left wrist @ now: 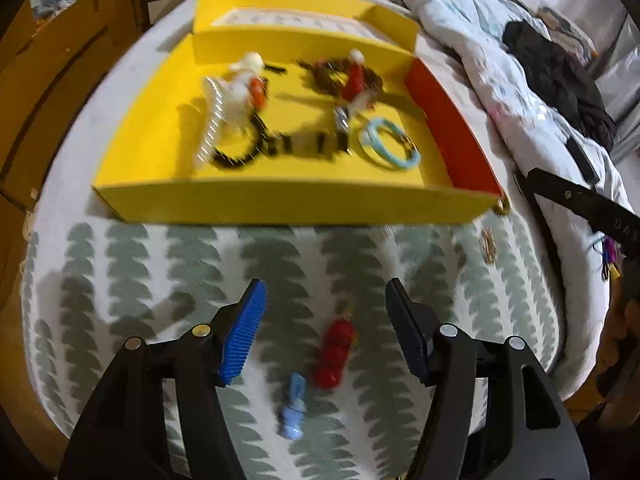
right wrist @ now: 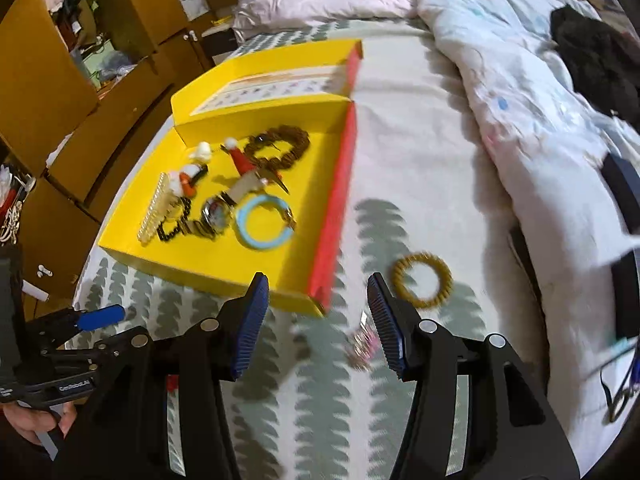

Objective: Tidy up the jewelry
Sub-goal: 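Move both tools back toward the red bead ornament and pink charm, then grasp the pink charm with the right tool while the left tool grasps the red bead ornament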

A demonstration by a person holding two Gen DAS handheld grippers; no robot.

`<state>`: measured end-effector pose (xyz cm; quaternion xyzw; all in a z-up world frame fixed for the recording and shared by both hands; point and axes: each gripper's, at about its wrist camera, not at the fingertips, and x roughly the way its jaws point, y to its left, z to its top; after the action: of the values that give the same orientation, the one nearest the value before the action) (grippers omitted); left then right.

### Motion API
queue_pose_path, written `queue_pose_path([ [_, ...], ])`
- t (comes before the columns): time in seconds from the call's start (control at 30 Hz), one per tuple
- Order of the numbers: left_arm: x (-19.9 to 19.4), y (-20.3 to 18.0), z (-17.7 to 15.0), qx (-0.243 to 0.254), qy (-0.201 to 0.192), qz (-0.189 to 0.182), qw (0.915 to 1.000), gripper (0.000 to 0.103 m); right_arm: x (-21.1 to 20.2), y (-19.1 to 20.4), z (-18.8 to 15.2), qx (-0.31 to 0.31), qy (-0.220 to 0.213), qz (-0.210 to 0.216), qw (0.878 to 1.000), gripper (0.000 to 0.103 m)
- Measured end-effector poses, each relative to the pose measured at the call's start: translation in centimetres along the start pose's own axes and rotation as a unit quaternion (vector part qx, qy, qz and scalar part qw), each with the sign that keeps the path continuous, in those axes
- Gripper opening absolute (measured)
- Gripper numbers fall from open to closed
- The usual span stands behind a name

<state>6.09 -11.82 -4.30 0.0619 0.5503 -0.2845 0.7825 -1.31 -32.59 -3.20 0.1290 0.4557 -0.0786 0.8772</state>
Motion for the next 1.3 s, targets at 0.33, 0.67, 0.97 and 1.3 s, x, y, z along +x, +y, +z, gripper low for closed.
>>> queue_pose_path([
  [0.33,2.1,-2.3,-1.8,0.019,0.029,0.011,0.9993,0.062,3.1,0.2,-4.7,-0.019,0.093,-0.037,0.995,0.055],
  [0.67,4.2,-2.5,-2.1,0.023,0.054,0.024,0.9980,0.062,5.7,-0.8,-4.8,-0.008,0.103,-0.060,0.993,0.055],
  [0.97,5.7,-3.2,-2.3,0.032,0.076,0.025,0.9963,0.055,7.9,-1.4,-4.5,-0.006,0.111,-0.064,0.992,0.053],
  [1.3,6.5,-3.6,-2.6,0.031,0.079,0.031,0.9959,0.050,8.0,-2.2,-4.6,0.009,0.101,-0.050,0.994,0.039],
])
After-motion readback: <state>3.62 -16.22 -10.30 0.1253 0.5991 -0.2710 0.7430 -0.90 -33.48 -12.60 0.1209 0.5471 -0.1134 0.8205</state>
